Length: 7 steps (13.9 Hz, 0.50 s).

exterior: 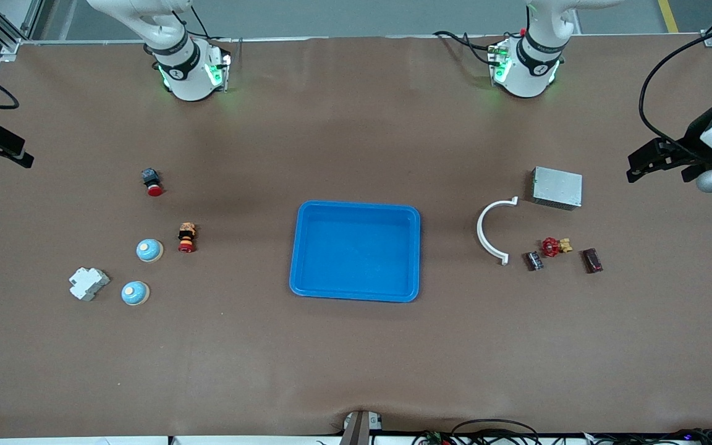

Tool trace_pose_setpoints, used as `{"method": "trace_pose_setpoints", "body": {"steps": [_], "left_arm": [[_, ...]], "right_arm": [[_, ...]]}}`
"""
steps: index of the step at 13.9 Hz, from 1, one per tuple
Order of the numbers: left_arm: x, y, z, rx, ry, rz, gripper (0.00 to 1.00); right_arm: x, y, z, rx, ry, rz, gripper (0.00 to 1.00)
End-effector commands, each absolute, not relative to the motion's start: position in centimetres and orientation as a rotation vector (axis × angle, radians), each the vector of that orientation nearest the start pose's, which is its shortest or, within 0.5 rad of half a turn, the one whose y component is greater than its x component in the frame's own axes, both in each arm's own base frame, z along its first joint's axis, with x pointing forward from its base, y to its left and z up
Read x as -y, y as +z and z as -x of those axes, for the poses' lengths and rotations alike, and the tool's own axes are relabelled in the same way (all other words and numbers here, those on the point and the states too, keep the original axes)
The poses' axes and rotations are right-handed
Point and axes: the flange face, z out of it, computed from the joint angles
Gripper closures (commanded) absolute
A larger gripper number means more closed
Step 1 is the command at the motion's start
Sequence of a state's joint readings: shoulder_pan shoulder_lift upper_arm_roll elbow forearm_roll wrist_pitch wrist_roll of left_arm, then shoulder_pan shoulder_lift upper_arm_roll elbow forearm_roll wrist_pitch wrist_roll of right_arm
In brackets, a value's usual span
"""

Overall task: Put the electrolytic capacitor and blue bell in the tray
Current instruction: 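Reach the right gripper to a blue bell while the left gripper reaches a capacitor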

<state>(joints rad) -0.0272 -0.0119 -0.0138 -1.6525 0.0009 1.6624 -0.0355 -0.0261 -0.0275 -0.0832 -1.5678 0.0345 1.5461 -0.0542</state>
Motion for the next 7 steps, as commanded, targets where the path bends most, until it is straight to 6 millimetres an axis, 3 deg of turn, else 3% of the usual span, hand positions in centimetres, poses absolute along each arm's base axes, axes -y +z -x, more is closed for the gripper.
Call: {"method": "trace_pose_setpoints", "body": {"steps": [1,5,7], "left_arm": [[2.1,60.2,-55.7,-0.018,-0.027,3.136,0.0],[2.0,59.9,-56.0,-0.006,-0.017,3.134,0.0],[2.1,58.1,-57.1,-0.004,0.031,3.132,0.0]], "right_arm": [[5.3,64.2,-53.3,-0.097,-0.027,3.109,0.0],[5.4,64.2,-53.3,-0.099,-0.03,3.109,0.0],[5.4,64.2,-53.3,-0.099,-0.025,3.109,0.0]]}}
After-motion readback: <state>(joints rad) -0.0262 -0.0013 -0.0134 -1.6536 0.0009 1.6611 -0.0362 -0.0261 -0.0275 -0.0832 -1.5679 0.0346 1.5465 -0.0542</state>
